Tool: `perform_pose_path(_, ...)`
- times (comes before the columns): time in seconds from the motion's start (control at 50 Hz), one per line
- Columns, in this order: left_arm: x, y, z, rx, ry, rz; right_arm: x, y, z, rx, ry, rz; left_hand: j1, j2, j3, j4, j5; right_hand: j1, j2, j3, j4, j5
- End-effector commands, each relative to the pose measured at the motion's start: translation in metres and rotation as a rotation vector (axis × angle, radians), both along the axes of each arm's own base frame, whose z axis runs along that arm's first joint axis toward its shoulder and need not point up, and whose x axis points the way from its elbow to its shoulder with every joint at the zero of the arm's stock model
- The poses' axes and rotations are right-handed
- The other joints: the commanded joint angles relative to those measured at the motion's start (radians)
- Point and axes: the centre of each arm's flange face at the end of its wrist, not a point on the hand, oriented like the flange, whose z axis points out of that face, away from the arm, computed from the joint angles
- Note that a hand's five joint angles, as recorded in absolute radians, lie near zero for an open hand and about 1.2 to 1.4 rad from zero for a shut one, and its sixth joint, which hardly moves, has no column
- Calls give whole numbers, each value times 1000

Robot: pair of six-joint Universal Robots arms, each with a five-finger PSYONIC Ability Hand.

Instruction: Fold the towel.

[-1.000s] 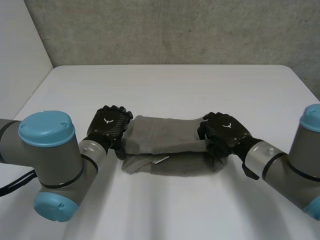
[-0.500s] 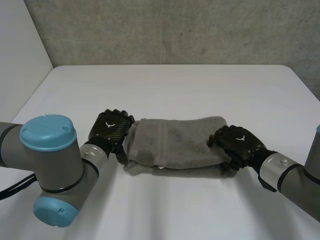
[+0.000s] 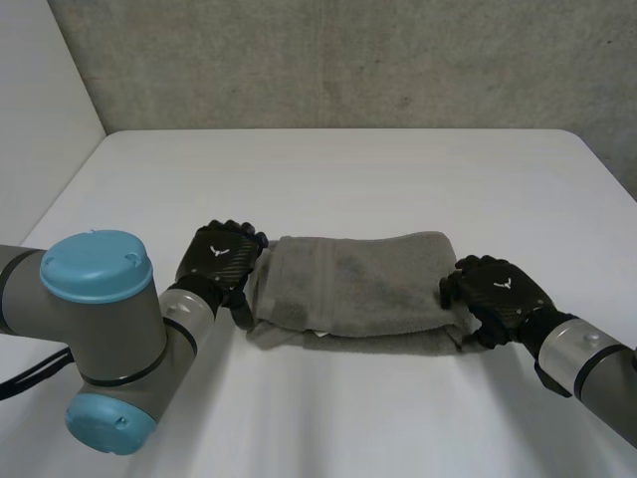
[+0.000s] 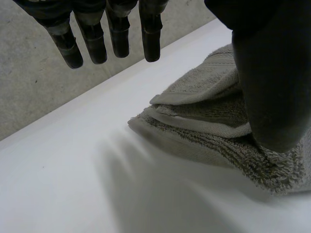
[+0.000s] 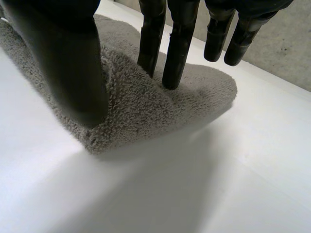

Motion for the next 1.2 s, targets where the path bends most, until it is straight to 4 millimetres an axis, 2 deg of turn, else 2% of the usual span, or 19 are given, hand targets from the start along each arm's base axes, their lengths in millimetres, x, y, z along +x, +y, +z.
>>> perform_pose_path(0.02, 0, 0, 0, 1, -1, 0, 2, -1, -5, 7, -4, 12, -105, -60, -44, -52, -55, 376, 375, -6, -7, 376)
perform_pose_path(0.04, 0, 0, 0, 1, -1, 0, 2, -1, -5, 7, -4, 12, -105, -60, -44, -52, -55, 378, 377, -6, -7, 377)
perform_pose_path(0.08, 0, 0, 0, 0, 0, 0, 2, 0, -6, 7, -5, 32, -105, -60, -44, -52, -55, 599, 598, -6, -7, 598)
perform_pose_path(0.16, 0, 0, 0, 1, -1, 1, 3, 0, -5, 10, -10, 45, -105, -60, -44, -52, -55, 600, 599, -6, -7, 599)
perform_pose_path(0.42, 3, -2, 3, -6, 5, 11, -22, -15, 0, -1, -14, -1, -105, -60, -44, -52, -55, 600, 599, -6, -7, 599)
perform_pose_path(0.5, 4, -2, 6, -12, 7, 17, -36, -28, 19, -75, 37, -24, -108, -63, -44, -52, -58, 600, 599, -6, -7, 599)
perform_pose_path(0.62, 8, -5, 10, -17, 23, 32, -37, -38, 41, -155, 99, -6, -108, -63, -44, -52, -58, 600, 599, -6, -7, 599)
perform_pose_path(0.68, 8, -5, 11, -16, 29, 35, -21, -33, 53, -173, 93, 56, -108, -63, -44, -52, -58, 600, 599, -6, -7, 599)
perform_pose_path(0.72, 8, -5, 11, -16, 31, 36, 14, -15, 64, -221, 86, 171, -108, -63, -44, -52, -58, 600, 599, -6, -7, 599)
perform_pose_path(0.74, 9, -6, 11, -16, 32, 39, 14, -15, 64, -221, 86, 171, -105, -60, -44, -52, -55, 600, 599, -6, -7, 599)
perform_pose_path(0.8, 9, -6, 11, -14, 33, 43, 48, 6, 70, -258, 80, 283, -108, -63, -44, -52, -58, 600, 599, -6, -7, 599)
perform_pose_path(0.82, 10, -7, 12, -17, 34, 47, 64, 15, 68, -263, 80, 326, -108, -63, -44, -52, -58, 600, 599, -6, -7, 599)
perform_pose_path(0.84, 11, -8, 13, -20, 35, 52, 64, 15, 68, -263, 80, 326, -108, -63, -44, -52, -58, 600, 599, -6, -7, 599)
perform_pose_path(0.88, 13, -9, 16, -24, 44, 58, 97, 35, 60, -261, 90, 410, -108, -63, -44, -52, -58, 600, 599, -6, -7, 599)
perform_pose_path(0.9, 13, -9, 17, -25, 52, 59, 97, 35, 60, -261, 90, 410, -108, -63, -44, -52, -58, 600, 599, -6, -7, 599)
perform_pose_path(0.94, 13, -9, 20, -26, 64, 63, 124, 57, 54, -263, 91, 489, -108, -63, -44, -52, -58, 600, 599, -6, -7, 599)
perform_pose_path(1.0, 17, -12, 23, -24, 92, 83, 134, 67, 50, -262, 93, 521, -108, -63, -44, -52, -58, 600, 599, -6, -7, 599)
perform_pose_path(1.1, 24, -16, 28, -21, 121, 111, 169, 97, 29, -237, 90, 640, -108, -63, -44, -52, -58, 600, 599, -6, -7, 599)
perform_pose_path(1.2, 27, -19, 28, -22, 124, 124, 176, 100, 19, -228, 109, 640, -108, -63, -44, -52, -58, 600, 599, -6, -7, 599)
